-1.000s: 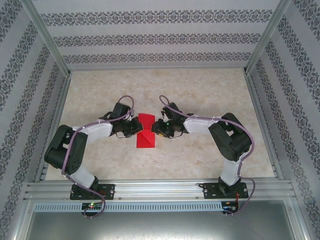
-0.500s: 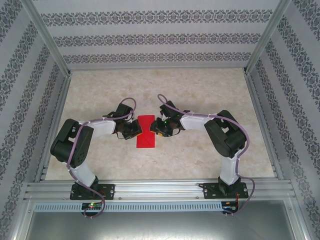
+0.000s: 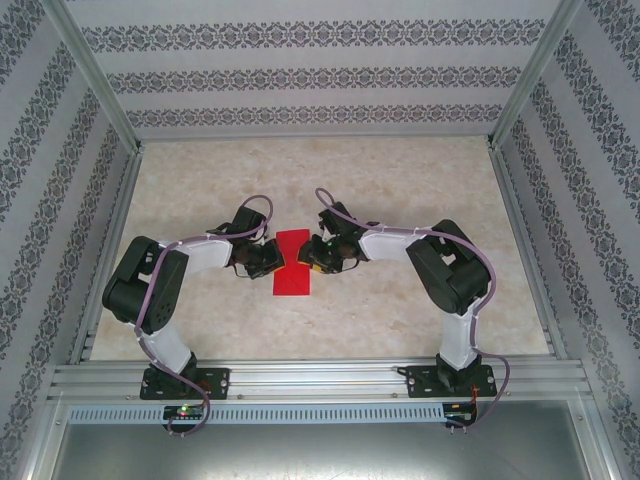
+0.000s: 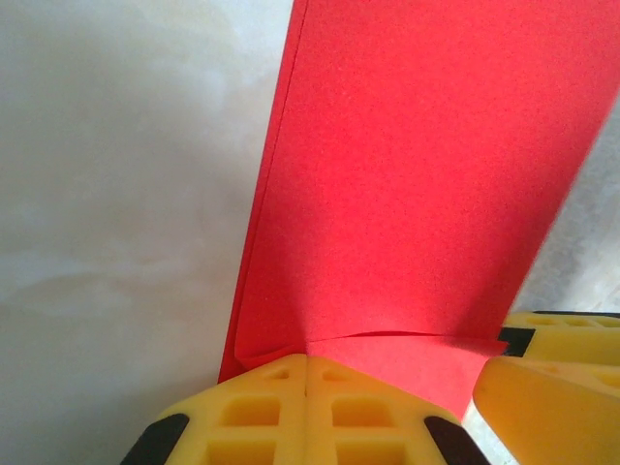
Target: Fold a paper plane with a square sheet of paper (pick it up from the middle)
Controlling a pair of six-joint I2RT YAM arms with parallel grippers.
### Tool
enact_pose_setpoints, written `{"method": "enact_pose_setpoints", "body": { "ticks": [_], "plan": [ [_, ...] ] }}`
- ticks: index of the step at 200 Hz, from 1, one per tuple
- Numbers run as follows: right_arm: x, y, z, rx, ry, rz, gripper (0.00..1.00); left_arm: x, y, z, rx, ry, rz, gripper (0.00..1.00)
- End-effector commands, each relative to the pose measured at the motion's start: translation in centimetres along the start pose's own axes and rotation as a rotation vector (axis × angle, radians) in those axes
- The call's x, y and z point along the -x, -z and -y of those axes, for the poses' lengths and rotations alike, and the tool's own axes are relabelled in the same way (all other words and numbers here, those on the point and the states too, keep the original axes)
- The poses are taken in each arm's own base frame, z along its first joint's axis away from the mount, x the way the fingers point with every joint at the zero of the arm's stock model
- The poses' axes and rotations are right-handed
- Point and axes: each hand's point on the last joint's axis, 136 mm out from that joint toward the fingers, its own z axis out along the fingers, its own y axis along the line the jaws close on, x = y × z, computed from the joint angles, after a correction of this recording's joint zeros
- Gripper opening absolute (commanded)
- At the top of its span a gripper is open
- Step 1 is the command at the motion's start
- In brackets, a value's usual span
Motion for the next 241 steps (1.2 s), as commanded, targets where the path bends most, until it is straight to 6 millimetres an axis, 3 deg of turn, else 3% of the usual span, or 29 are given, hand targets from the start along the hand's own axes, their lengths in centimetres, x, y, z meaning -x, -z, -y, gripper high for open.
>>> {"method": "enact_pose_setpoints", "body": {
  "ticks": [1, 55, 98, 137, 161, 207, 241],
  "plan": [
    [-0.8, -0.9, -0.2, 0.038, -0.007, -0.034, 0.37, -0.7, -0.5, -1.1, 0.051, -0.007, -0.027, 0.01],
    [-1.1, -0.5, -0.7, 0.112, 0.053, -0.022, 0.39, -0.6, 0.0, -0.6, 0.038, -0.008, -0.016, 0.01],
    [-1.7, -0.3, -0.4, 0.16, 0.086, -0.016, 0.34, -0.4, 0.6, -0.1, 0.025, -0.006, 0.003, 0.02],
    [-1.8, 0.1, -0.9, 0.185, 0.132, -0.002, 0.25, -0.4, 0.9, 0.8, -0.015, -0.001, 0.006, 0.02],
    [-1.7, 0.7, -1.2, 0.19, 0.152, 0.011, 0.15, -0.1, 1.7, 1.3, -0.032, -0.009, 0.031, 0.02],
    [-1.2, 4.1, -2.5, 0.169, 0.218, 0.067, 0.05, 1.3, 6.0, 1.8, -0.006, -0.032, 0.205, 0.01],
    [-0.6, 8.7, -1.1, 0.008, 0.271, 0.148, 0.03, 2.1, 9.5, 2.0, 0.025, -0.049, 0.327, 0.01]
  ]
}}
